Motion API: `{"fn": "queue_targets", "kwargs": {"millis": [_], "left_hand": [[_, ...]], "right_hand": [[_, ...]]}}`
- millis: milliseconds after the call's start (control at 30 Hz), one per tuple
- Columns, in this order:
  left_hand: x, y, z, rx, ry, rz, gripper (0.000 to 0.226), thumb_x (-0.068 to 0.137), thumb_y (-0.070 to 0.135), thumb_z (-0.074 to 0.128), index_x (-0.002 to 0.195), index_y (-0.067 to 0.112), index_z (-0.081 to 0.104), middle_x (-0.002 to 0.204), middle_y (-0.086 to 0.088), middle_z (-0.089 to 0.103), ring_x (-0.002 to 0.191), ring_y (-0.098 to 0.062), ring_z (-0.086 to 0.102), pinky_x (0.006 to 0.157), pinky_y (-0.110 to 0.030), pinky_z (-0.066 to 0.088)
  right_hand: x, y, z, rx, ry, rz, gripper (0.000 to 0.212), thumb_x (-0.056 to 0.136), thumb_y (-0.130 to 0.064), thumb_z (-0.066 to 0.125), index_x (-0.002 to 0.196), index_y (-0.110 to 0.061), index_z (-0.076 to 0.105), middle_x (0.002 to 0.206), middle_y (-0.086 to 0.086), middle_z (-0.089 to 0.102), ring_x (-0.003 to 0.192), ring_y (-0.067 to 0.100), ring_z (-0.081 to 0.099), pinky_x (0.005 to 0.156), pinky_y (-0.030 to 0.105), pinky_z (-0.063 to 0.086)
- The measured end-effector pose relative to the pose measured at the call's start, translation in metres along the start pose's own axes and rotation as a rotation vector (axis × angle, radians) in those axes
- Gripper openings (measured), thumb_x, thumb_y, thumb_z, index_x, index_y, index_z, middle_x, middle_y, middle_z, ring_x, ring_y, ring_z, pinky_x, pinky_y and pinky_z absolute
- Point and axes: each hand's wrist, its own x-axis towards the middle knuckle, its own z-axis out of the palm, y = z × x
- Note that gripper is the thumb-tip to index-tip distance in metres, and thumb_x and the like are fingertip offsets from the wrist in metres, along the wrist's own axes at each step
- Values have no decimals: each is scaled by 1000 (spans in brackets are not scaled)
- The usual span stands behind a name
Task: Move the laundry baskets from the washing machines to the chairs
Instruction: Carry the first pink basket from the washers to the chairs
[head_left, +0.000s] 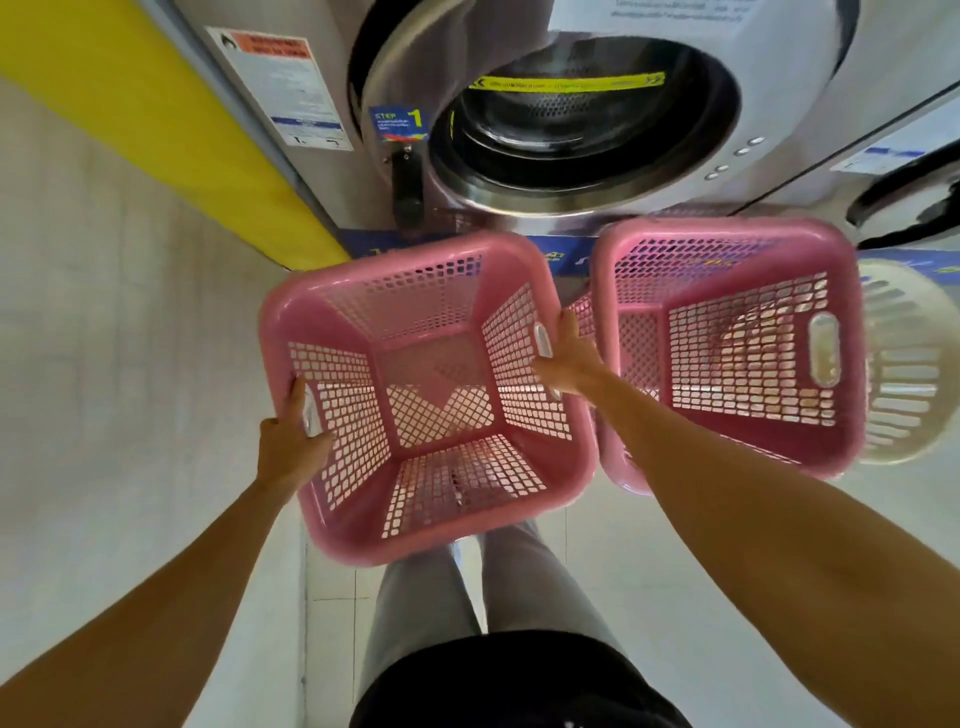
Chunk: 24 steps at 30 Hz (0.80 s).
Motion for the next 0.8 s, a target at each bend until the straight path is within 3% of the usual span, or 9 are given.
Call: {"fn": "queue_targets", "kwargs": {"millis": [167, 300, 367, 433, 500, 567, 667, 733, 800], "left_hand": [[-21, -7, -13, -72, 48, 8, 86, 91, 38, 61, 152, 39, 0, 103, -16, 64, 71, -26, 66, 53, -27, 54], [-52, -23, -22, -64, 142, -183, 88, 87, 43, 64, 149, 44, 2, 108, -24, 51, 69, -35, 61, 59, -38, 55], [-71, -30, -20, -75, 175, -253, 90, 85, 46, 63, 145, 53, -4, 101, -17, 41, 65, -35, 54, 49, -36, 49], [-89, -37, -17, -80, 192, -292, 93, 84, 49, 63, 139, 61, -11, 94, -12, 36, 64, -34, 49, 43, -29, 38], [-105, -46, -16, -65, 194, -330, 97, 85, 36, 63, 139, 59, -14, 93, -15, 40, 69, -39, 54, 46, -33, 41], [-119, -58, -17, -17, 185, -356, 94, 84, 26, 62, 145, 47, -7, 95, -19, 53, 76, -42, 62, 58, -43, 53], [-141, -75, -17, -55, 225, -347, 85, 84, 25, 59, 147, 37, 4, 88, -15, 67, 62, -32, 64, 62, -45, 58], [-158, -84, -14, -126, 284, -332, 89, 86, 28, 59, 148, 46, -4, 84, -10, 68, 55, -25, 61, 58, -40, 58], [-174, -92, -9, -225, 337, -344, 90, 89, 27, 57, 145, 55, -8, 94, -13, 71, 61, -29, 66, 62, -42, 59]], "right_hand": [[-7, 2, 1, -52, -3, -94, 102, 93, -14, 58, 156, -44, -18, 167, 20, 9, 123, 50, 58, 86, 43, 59], [-18, -5, 5, -217, 22, -316, 103, 95, -38, 63, 158, -37, -17, 170, 1, 5, 143, 42, 39, 111, 48, 38], [-23, -10, 7, -316, 4, -418, 104, 94, -44, 64, 158, -37, -19, 170, -4, 0, 142, 39, 39, 112, 51, 35], [-28, -15, 11, -348, 13, -454, 102, 95, -42, 62, 156, -40, -19, 165, 6, 28, 121, 40, 58, 94, 44, 48], [-32, -23, 15, -355, 23, -458, 98, 97, -35, 58, 154, -46, -21, 123, 21, 66, 80, 33, 70, 63, 33, 52], [-39, -33, 18, -382, 24, -481, 93, 100, -28, 51, 152, -50, -23, 86, 16, 70, 55, 23, 65, 47, 31, 51], [-49, -52, 23, -417, 16, -571, 82, 104, -29, 41, 152, -50, -21, 85, 15, 70, 69, 29, 69, 68, 46, 59], [-58, -65, 24, -402, -4, -626, 76, 105, -30, 38, 153, -52, -18, 92, 18, 71, 80, 34, 70, 78, 50, 58], [-69, -78, 27, -427, -19, -693, 75, 106, -30, 37, 153, -51, -17, 88, 18, 69, 78, 33, 70, 77, 51, 58]]}}
